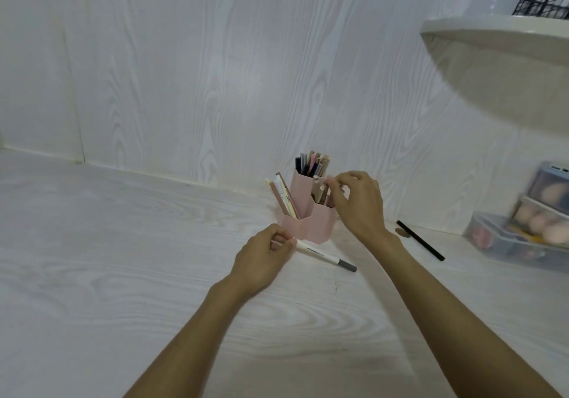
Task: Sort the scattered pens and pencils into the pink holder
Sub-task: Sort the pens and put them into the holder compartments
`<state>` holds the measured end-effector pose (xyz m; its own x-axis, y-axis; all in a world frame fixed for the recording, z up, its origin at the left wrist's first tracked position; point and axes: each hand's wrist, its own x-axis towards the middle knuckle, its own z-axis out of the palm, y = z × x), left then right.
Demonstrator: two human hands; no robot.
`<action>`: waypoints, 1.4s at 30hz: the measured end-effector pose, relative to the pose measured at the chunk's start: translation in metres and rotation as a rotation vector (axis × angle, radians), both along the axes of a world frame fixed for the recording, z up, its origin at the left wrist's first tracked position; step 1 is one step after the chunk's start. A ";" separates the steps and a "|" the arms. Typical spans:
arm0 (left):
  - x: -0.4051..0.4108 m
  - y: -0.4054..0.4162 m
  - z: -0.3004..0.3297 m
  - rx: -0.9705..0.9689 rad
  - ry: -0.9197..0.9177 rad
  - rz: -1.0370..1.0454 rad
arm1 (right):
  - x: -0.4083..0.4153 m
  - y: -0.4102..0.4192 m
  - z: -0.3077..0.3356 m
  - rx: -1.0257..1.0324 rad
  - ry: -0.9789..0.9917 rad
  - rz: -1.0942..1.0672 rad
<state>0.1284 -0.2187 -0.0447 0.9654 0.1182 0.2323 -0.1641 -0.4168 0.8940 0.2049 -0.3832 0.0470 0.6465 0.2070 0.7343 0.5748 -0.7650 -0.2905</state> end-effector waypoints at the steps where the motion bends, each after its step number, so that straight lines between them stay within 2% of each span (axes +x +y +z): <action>1: 0.000 0.000 0.001 -0.024 -0.008 0.000 | 0.000 -0.002 0.003 0.011 0.039 0.010; 4: -0.001 0.001 0.003 -0.097 -0.054 0.021 | -0.006 -0.011 0.013 -0.009 0.086 0.064; 6: -0.004 0.000 0.006 -0.136 -0.098 0.038 | -0.011 -0.024 0.013 0.082 0.063 0.064; 9: -0.008 -0.001 0.010 -0.180 -0.159 0.072 | -0.015 -0.050 -0.010 0.272 0.085 -0.056; 11: -0.009 -0.006 0.013 -0.185 -0.187 0.102 | -0.007 -0.082 -0.038 0.228 0.109 -0.207; 13: -0.012 -0.011 0.015 -0.162 -0.221 0.124 | 0.006 -0.114 -0.067 0.091 0.219 -0.392; 15: -0.016 -0.017 0.018 -0.121 -0.269 0.155 | 0.014 -0.141 -0.086 -0.030 0.439 -0.549; 18: -0.017 -0.023 0.024 -0.054 -0.371 0.258 | 0.024 -0.160 -0.092 -0.033 0.623 -0.604; 24: -0.013 -0.035 0.067 0.037 -0.650 0.397 | 0.045 -0.164 -0.092 -0.053 0.649 -0.623; 27: -0.005 -0.043 0.102 0.060 -0.754 0.504 | 0.045 -0.166 -0.090 -0.028 0.468 -0.611; 30: 0.006 -0.049 0.130 0.205 -0.765 0.577 | 0.042 -0.166 -0.089 -0.035 0.332 -0.621; 35: 0.024 -0.052 0.138 0.652 -0.622 0.522 | 0.039 -0.161 -0.091 -0.030 0.308 -0.493; 39: 0.039 -0.050 0.116 0.819 -0.545 0.401 | 0.034 -0.157 -0.089 0.021 0.271 -0.291; 42: 0.048 -0.042 0.098 0.888 -0.504 0.341 | 0.033 -0.156 -0.088 0.031 0.277 -0.258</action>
